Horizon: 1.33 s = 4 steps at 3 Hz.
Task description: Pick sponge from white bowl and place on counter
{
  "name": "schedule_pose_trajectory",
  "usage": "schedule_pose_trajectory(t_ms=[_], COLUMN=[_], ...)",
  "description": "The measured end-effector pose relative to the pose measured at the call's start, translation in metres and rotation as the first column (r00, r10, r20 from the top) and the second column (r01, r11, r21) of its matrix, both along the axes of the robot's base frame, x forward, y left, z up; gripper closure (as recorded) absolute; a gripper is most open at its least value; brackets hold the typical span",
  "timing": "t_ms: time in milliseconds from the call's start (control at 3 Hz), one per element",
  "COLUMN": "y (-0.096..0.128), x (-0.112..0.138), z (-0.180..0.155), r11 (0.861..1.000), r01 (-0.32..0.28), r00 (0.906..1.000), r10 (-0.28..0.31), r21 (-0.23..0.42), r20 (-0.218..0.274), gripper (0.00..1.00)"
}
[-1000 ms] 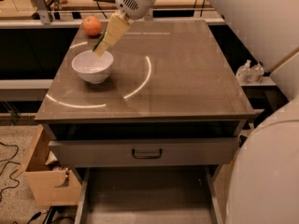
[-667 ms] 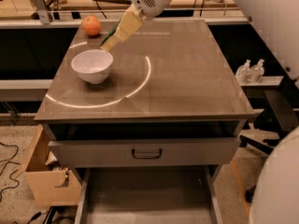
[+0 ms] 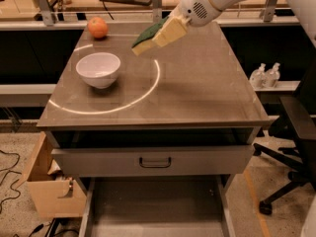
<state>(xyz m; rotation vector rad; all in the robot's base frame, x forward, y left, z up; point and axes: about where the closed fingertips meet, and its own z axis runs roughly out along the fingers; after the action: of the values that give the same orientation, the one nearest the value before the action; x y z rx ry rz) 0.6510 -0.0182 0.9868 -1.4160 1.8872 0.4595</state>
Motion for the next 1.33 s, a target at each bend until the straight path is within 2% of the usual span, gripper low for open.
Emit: schedule_pose_trajectory(t_ms=[667, 1000, 1333], y=[-0.048, -0.053, -0.041], x=[-0.003, -0.013, -0.021], z=[-0.06, -0.097, -0.12], r11=[0.996, 0.988, 0.979], r01=[-0.048, -0.045, -0.05], r00=[0.9987, 0.999, 0.9987], r10=[0.047, 0.044, 0.051], r21=[0.073, 0.149, 0.197], r20=[0.018, 0.012, 0.002], gripper=[1.0, 1.0, 1.0])
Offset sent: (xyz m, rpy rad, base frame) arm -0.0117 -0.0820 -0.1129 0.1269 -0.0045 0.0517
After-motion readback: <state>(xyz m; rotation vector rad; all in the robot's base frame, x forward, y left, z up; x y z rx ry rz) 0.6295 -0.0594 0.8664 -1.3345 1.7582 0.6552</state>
